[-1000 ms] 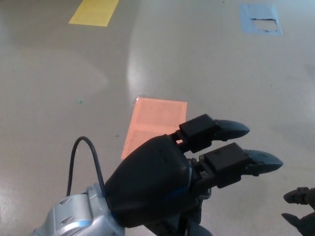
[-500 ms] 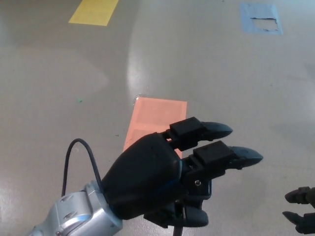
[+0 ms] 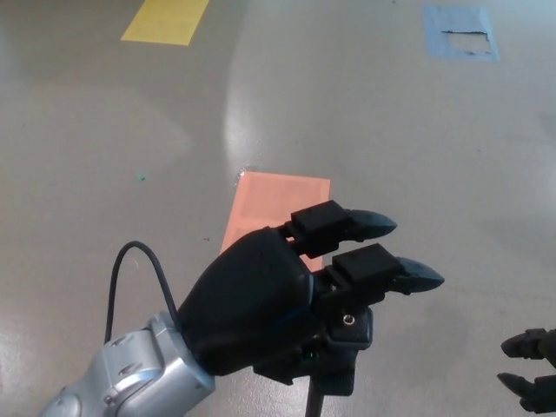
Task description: The robot uses its left hand to grab the top of a phone stand kept on the floor and rotates it anti-clockwise
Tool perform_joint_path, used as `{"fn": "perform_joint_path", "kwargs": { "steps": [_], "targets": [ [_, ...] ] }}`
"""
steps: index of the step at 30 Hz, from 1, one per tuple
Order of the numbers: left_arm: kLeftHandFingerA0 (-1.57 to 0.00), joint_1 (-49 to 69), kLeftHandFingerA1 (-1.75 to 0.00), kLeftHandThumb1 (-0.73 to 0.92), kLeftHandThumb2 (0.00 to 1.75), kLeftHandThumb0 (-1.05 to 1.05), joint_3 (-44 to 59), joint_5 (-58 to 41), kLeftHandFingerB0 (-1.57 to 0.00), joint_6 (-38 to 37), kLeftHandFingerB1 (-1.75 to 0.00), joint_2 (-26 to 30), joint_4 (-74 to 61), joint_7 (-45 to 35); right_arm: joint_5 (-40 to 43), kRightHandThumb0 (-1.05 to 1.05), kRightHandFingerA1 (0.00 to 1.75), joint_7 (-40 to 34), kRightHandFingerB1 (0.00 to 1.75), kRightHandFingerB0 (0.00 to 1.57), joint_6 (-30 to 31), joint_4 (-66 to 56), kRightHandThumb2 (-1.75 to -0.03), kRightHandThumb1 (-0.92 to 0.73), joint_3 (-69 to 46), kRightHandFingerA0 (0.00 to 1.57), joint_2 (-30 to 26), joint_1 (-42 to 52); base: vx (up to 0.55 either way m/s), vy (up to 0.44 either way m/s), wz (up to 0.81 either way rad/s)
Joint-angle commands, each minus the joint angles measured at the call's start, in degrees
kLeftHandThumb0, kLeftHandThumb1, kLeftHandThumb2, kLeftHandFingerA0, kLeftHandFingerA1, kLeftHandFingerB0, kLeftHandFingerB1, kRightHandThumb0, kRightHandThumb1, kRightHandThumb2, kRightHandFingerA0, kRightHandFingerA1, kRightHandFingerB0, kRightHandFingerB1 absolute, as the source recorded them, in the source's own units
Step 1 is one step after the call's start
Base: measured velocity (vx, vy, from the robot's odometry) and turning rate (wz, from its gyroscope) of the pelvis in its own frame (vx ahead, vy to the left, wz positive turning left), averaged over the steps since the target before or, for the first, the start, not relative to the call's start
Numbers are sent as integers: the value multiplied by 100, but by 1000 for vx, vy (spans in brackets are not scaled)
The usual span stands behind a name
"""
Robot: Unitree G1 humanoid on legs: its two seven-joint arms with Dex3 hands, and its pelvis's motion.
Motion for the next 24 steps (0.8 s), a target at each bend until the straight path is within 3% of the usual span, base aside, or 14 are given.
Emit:
{"fn": "perform_joint_path", "kwargs": {
  "steps": [1, 9, 10, 15, 16, 17, 18, 19, 20, 21, 24],
  "targets": [
    [-19, -117, -52, 34, 84, -2, 55, 144, -37, -225, -58, -2, 113, 240, -52, -52, 39, 63, 28, 17, 54, 18, -63, -78, 41, 46, -56, -106, 0, 0, 0],
    [-21, -152, -52, 32, 83, -3, 64, 167, -39, -318, -59, -41, 221, 374, -31, -52, 39, 93, 27, 17, -4, 35, -63, -77, 32, 48, -66, -136, 0, 0, 0],
    [-36, -151, -33, 50, 55, -8, 64, 172, -52, -315, -40, -45, 216, 374, -67, -51, 38, 94, 28, 20, 4, 34, -63, -77, 68, 48, -70, -152, 0, 0, 0],
    [-39, -131, -33, 50, 55, -7, 54, 129, -54, -324, -40, -73, 198, 358, -129, -50, 39, 175, 30, 23, 72, 45, -64, -79, 161, 48, -78, -219, 0, 0, 0],
    [-51, -126, -36, 52, 56, -9, 53, 107, -60, -301, -41, -71, 181, 320, -130, -52, 39, 188, 33, 31, 94, 53, -64, -78, 169, 50, -78, -230, 0, 0, 0],
    [-51, -122, -36, 52, 56, -9, 52, 92, -60, -285, -41, -70, 168, 291, -131, -52, 39, 197, 33, 31, 110, 60, -64, -78, 176, 50, -78, -239, 0, 0, 0],
    [-69, -93, -42, 54, 58, -12, 31, -98, -73, -195, -45, -88, 132, 142, -66, -51, 37, 212, 27, 18, 104, 54, -63, -79, 122, 48, -75, -233, 0, 0, 0],
    [-79, -92, -44, 55, 57, -10, 19, -195, -78, -162, -43, -94, 137, 75, -35, -51, 37, 215, 27, 15, 96, 52, -64, -79, 94, 46, -74, -231, 0, 0, 0],
    [-79, -96, -44, 55, 57, -10, 11, -282, -78, -138, -43, -99, 148, 14, -11, -51, 37, 219, 27, 15, 90, 51, -64, -79, 72, 46, -74, -233, 0, 0, 0],
    [-88, -91, -47, 56, 57, -12, 0, -344, -85, -87, -45, -93, 129, -69, -5, -65, 49, 199, 37, 8, 54, 48, -86, -63, 61, 41, -78, -221, 0, 0, 0],
    [-97, -42, -54, 60, 60, -20, -60, -830, -93, 29, -50, -165, 161, -293, -43, -62, 53, 140, 39, 10, -62, 21, -88, -64, 83, 47, -105, -187, 0, 0, 0]
  ]
}}
